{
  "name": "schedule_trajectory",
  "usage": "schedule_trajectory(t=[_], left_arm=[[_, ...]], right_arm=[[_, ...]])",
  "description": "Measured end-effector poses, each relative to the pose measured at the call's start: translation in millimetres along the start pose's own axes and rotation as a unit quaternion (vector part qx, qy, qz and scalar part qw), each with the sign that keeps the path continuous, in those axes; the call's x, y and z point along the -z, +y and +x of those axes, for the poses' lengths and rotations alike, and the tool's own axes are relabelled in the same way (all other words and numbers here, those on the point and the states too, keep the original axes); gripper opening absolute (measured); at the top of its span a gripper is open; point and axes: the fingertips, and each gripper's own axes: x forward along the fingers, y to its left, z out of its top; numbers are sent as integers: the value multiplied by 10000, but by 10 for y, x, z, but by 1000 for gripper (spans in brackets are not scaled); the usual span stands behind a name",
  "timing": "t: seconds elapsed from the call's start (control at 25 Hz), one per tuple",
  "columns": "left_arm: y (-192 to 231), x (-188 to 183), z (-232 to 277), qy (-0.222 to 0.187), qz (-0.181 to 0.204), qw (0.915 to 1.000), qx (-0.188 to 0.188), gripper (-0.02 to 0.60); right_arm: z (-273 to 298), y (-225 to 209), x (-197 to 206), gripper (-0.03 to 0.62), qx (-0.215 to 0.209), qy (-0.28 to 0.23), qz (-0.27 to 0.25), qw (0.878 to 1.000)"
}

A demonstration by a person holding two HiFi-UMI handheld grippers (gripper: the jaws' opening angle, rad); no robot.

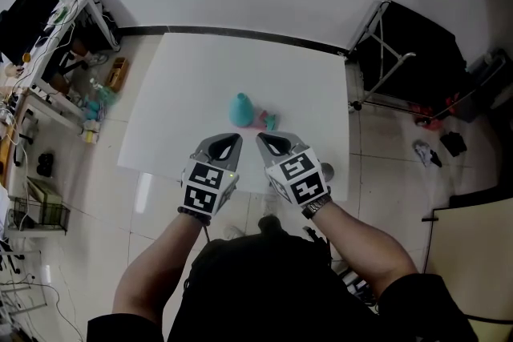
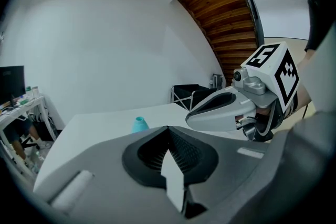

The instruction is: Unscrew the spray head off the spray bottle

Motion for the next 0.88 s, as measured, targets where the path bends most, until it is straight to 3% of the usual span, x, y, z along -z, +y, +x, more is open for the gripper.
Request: schedule_trajectory(t=[0.88], left_arm=[[-57, -27, -19, 36, 94, 9999, -7, 14]], right_arm=[[-81, -5, -38, -9, 67, -36, -59, 10000]])
